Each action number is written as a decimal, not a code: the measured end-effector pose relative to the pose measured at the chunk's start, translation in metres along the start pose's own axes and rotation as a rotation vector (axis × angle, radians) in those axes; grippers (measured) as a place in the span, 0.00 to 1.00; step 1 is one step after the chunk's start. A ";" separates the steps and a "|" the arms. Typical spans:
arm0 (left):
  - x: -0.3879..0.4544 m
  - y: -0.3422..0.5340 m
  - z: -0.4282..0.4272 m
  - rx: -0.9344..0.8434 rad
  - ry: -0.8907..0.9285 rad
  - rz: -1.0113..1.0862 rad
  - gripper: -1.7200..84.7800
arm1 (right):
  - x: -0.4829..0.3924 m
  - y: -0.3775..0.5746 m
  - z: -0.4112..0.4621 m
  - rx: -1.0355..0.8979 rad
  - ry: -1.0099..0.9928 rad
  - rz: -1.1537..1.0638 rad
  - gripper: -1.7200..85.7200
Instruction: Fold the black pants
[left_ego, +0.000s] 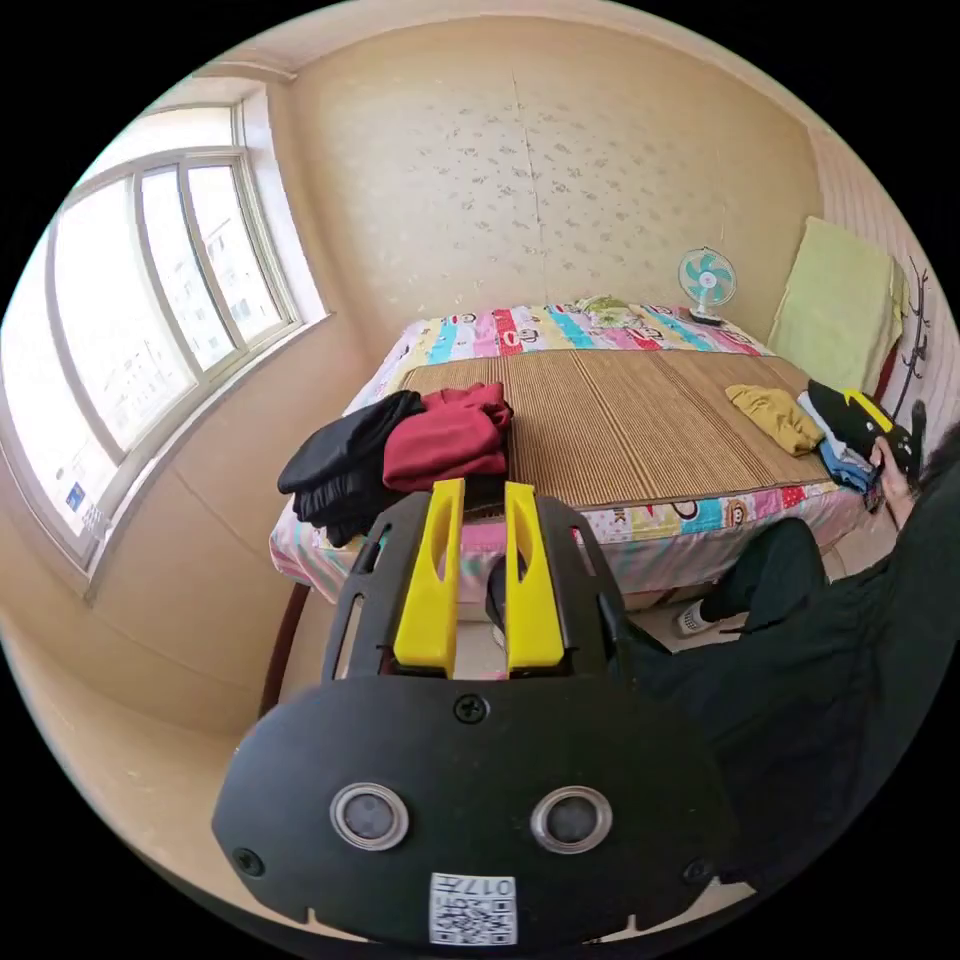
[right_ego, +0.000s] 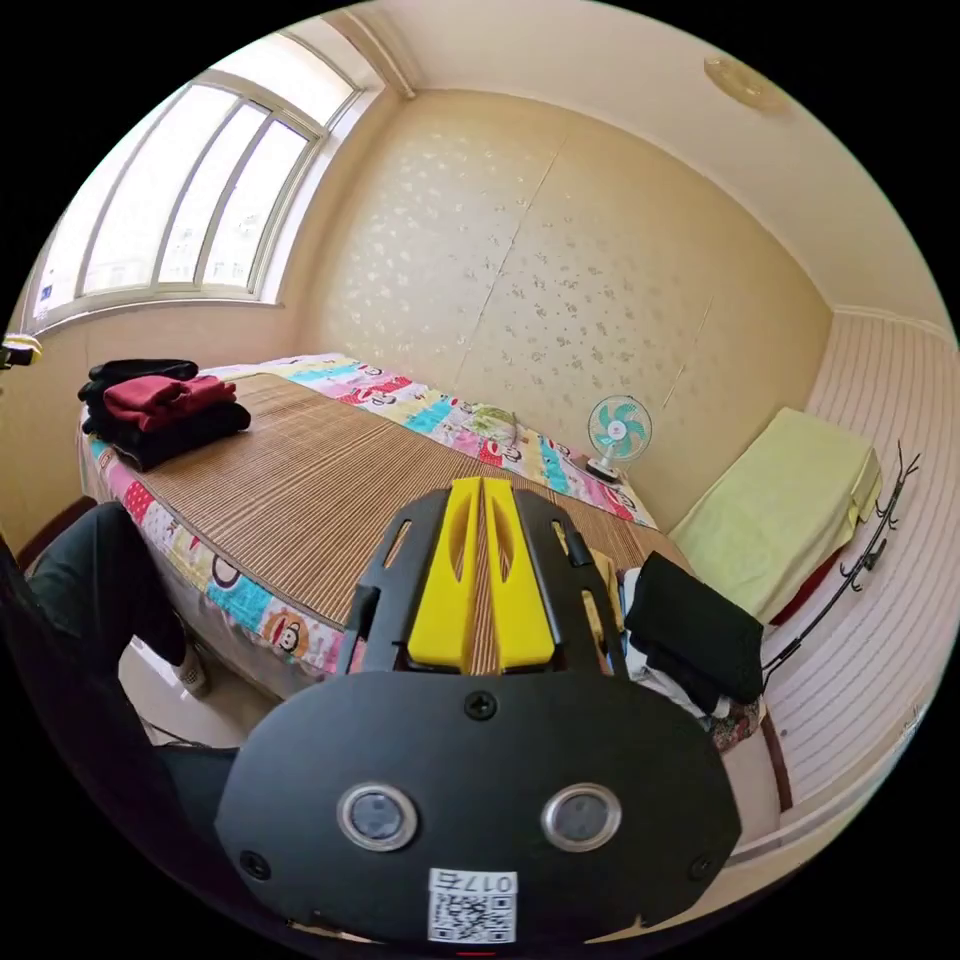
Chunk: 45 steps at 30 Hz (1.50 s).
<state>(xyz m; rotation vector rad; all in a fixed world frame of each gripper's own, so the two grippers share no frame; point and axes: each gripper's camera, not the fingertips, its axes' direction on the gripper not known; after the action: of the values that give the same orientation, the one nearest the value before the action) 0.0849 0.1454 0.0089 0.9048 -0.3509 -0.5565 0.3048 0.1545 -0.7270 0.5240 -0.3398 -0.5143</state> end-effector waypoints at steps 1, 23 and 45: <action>-0.007 0.003 -0.008 0.039 -0.007 -0.089 0.10 | 0.006 0.000 -0.020 -0.006 -0.003 0.058 0.03; -0.262 -0.115 0.139 0.053 -0.070 -0.426 0.17 | 0.153 -0.039 -0.099 0.106 -0.197 0.444 0.05; -0.144 -0.270 0.173 0.197 1.087 -0.783 0.08 | 0.276 0.122 -0.102 0.093 -0.118 0.715 0.03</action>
<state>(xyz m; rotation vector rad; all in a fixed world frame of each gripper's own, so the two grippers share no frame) -0.2019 -0.0133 -0.1198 1.3963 0.9880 -0.6513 0.6209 0.1347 -0.6944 0.4261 -0.6319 0.1656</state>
